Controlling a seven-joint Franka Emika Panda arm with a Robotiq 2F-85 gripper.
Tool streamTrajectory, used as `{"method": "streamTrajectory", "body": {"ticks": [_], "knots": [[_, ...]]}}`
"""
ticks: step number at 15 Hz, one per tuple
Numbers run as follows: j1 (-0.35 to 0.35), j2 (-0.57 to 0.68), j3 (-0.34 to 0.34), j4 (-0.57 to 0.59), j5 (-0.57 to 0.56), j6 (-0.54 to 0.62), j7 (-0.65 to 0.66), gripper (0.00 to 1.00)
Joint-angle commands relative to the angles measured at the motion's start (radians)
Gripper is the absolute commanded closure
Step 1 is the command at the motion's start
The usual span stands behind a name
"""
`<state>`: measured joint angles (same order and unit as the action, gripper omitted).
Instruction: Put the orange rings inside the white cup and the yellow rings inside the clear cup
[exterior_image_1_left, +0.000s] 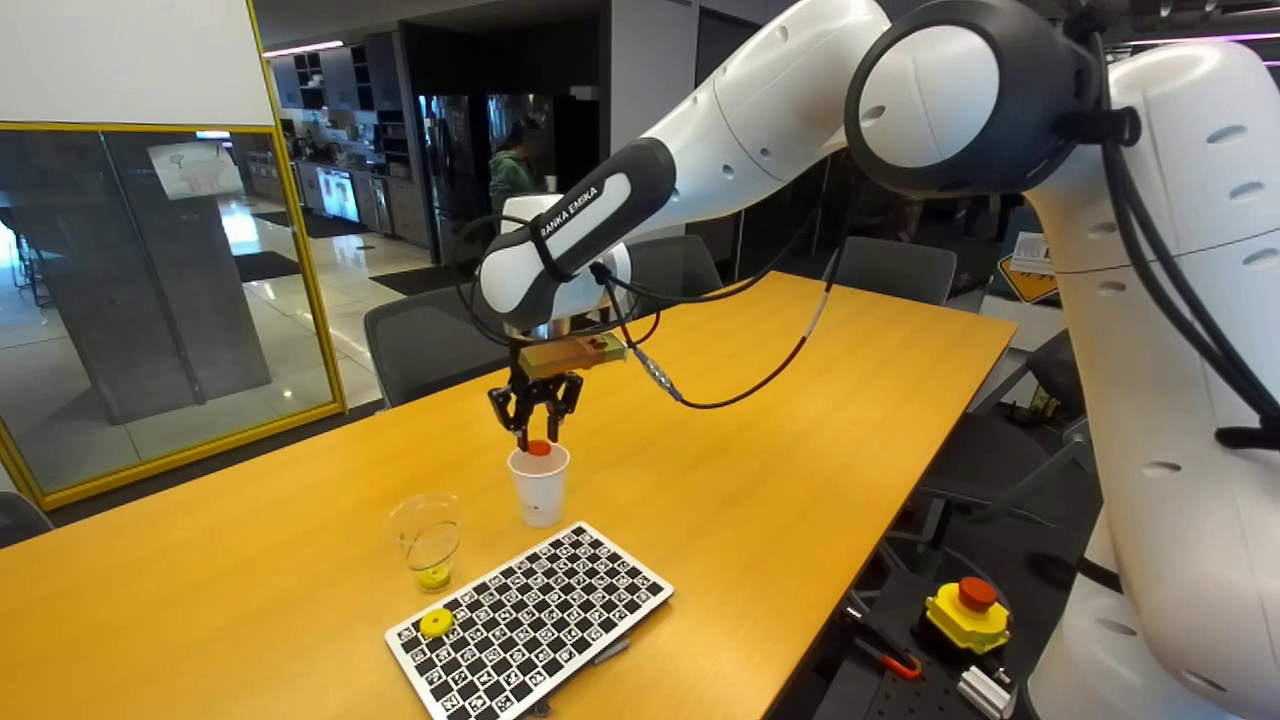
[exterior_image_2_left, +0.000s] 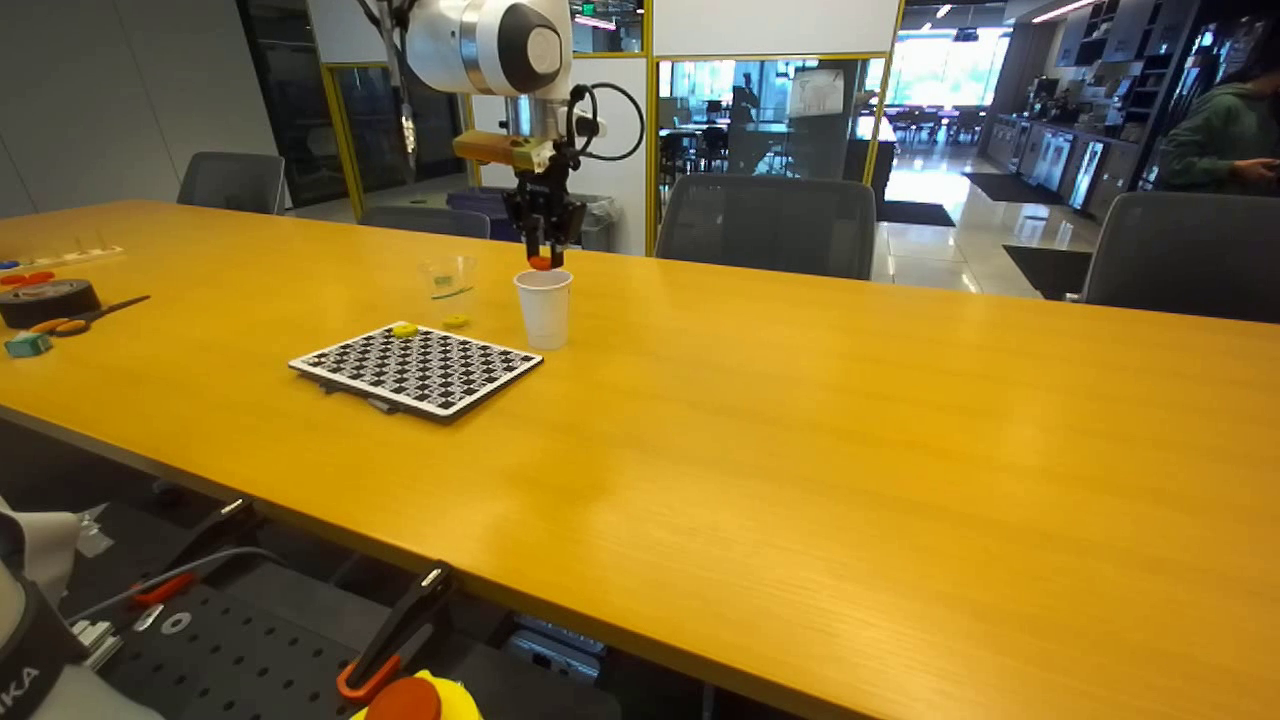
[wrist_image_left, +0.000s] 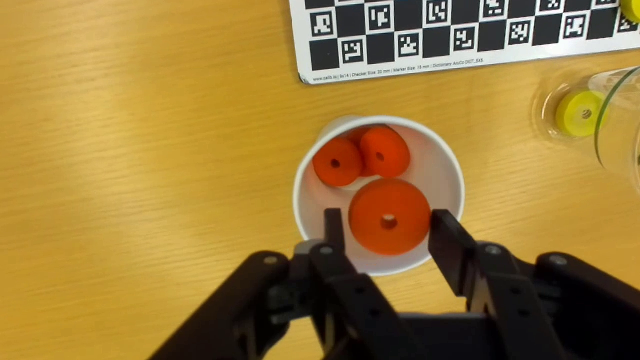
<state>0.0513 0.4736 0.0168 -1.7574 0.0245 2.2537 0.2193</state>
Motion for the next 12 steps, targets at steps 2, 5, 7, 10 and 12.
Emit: {"method": "streamTrajectory", "body": {"ticks": [2,5,7,10,12], "knots": [[0.000,0.013,0.003,0.044,0.024,-0.037,-0.016,0.12],[0.012,-0.011,0.005,0.011,0.017,-0.024,-0.002,0.00],[0.033,-0.043,0.006,-0.039,0.000,-0.001,0.020,0.00],[0.089,-0.112,0.003,-0.142,-0.039,0.038,0.078,0.00],[0.125,-0.163,0.004,-0.212,-0.067,0.066,0.125,0.00]]}}
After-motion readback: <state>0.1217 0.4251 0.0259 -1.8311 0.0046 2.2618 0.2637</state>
